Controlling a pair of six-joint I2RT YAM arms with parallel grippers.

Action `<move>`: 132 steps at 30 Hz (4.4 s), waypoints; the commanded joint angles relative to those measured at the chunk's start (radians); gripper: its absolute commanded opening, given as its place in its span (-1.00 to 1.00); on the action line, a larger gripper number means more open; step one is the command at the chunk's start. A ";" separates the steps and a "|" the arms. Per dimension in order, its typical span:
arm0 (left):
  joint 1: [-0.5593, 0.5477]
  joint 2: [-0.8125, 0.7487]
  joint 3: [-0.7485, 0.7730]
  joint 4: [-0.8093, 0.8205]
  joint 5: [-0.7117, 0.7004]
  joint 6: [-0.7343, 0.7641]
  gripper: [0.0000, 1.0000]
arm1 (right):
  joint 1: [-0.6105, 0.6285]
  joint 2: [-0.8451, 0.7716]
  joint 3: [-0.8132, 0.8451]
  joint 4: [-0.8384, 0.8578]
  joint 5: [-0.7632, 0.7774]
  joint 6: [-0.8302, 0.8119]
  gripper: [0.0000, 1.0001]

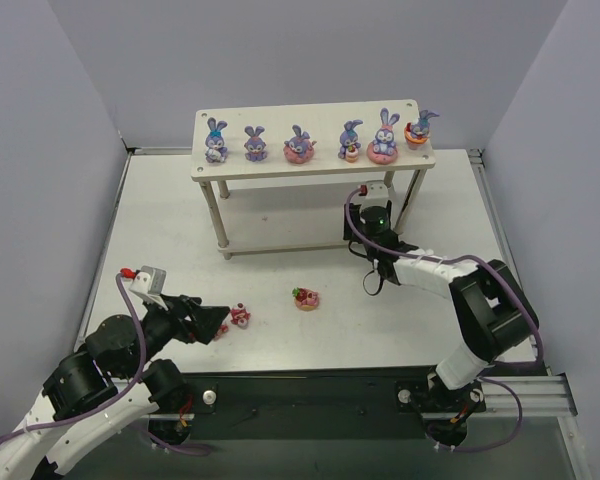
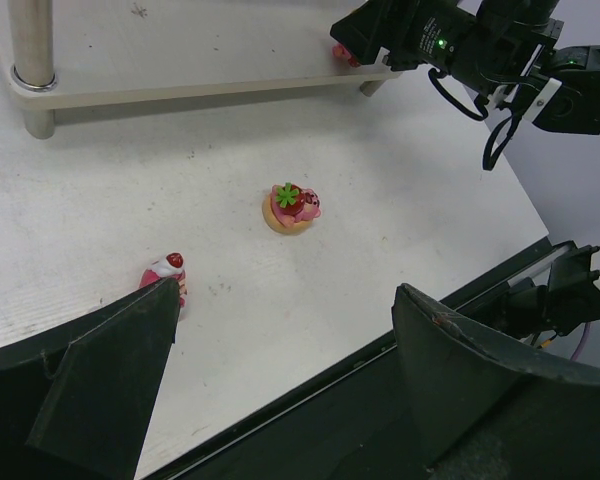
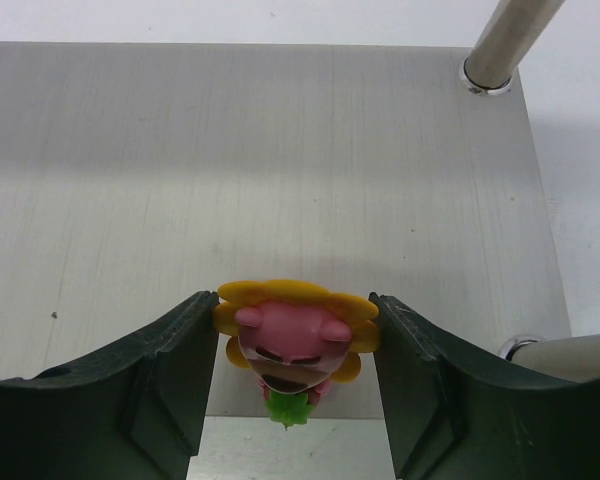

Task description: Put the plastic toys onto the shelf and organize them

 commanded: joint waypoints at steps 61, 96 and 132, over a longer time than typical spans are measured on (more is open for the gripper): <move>-0.001 -0.001 0.001 0.047 0.006 0.021 0.95 | -0.064 -0.047 -0.164 0.355 -0.071 0.035 0.51; 0.003 -0.039 -0.002 0.056 0.029 0.027 0.95 | 0.364 -0.351 -0.293 0.037 -0.378 0.038 0.64; 0.002 -0.058 -0.004 0.055 0.023 0.024 0.95 | 0.536 -0.025 -0.212 0.237 -0.014 -0.055 -0.10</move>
